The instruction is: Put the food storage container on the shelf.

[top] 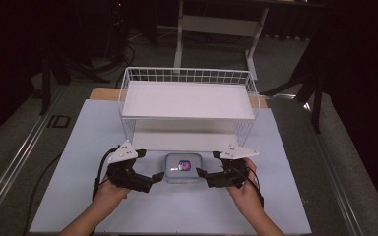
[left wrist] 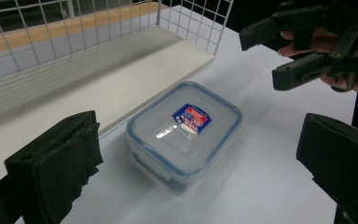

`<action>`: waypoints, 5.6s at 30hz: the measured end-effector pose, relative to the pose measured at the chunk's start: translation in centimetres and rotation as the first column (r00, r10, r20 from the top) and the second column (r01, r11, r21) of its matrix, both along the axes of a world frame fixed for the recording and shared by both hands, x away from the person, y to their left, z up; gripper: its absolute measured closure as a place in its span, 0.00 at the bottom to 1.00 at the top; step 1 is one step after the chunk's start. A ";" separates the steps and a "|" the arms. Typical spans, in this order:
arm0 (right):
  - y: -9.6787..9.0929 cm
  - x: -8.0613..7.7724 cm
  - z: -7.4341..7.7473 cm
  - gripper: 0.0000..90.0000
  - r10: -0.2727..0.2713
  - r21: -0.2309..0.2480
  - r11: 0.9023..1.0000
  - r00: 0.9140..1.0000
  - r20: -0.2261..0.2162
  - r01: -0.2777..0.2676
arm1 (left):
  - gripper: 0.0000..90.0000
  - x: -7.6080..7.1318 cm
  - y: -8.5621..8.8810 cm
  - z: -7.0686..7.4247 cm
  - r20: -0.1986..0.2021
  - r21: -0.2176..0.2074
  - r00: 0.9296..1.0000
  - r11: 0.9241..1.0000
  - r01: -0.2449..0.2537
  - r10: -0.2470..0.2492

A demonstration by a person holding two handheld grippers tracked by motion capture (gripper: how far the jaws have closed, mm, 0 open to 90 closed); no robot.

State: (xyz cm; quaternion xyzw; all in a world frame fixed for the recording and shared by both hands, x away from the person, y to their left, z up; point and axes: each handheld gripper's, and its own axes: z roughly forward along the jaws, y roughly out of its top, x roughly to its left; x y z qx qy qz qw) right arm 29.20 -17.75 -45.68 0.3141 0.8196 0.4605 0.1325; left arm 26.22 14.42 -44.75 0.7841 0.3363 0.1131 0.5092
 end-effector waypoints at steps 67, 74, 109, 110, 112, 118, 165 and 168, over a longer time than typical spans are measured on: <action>1.2 5.2 -5.6 0.40 -0.119 0.110 0.966 0.780 -0.614 0.234 | 0.37 5.6 -3.5 -7.5 -0.516 -0.057 0.854 0.992 -0.112 0.067; 1.1 4.5 -5.3 0.43 -0.126 0.105 0.968 0.806 -0.578 0.226 | 0.40 4.9 -3.7 -7.0 -0.505 -0.046 0.857 0.988 -0.147 0.104; 1.8 6.2 -1.4 0.43 -0.162 0.128 0.962 0.881 -0.444 0.241 | 0.48 7.0 -4.1 -2.8 -0.364 0.001 0.911 0.978 -0.209 0.195; 1.9 6.7 -1.3 0.43 -0.167 0.125 0.962 0.883 -0.440 0.244 | 0.48 7.3 -4.1 -2.8 -0.367 0.000 0.910 0.978 -0.208 0.194; 2.1 7.0 -1.3 0.43 -0.172 0.119 0.962 0.886 -0.430 0.244 | 0.48 7.9 -4.0 -2.9 -0.377 0.002 0.905 0.978 -0.211 0.196; 2.0 8.4 -1.5 0.43 -0.178 0.137 0.956 0.884 -0.433 0.260 | 0.48 9.1 -4.2 -2.9 -0.354 0.010 0.913 0.977 -0.213 0.203; 2.7 10.7 -4.2 0.42 -0.245 0.183 0.930 0.909 -0.339 0.319 | 0.43 12.5 -3.9 -6.2 -0.283 -0.071 0.941 0.974 -0.214 0.186; 2.7 10.9 -4.4 0.42 -0.242 0.180 0.936 0.924 -0.296 0.303 | 0.42 12.6 -3.9 -6.3 -0.264 -0.067 0.946 0.975 -0.214 0.189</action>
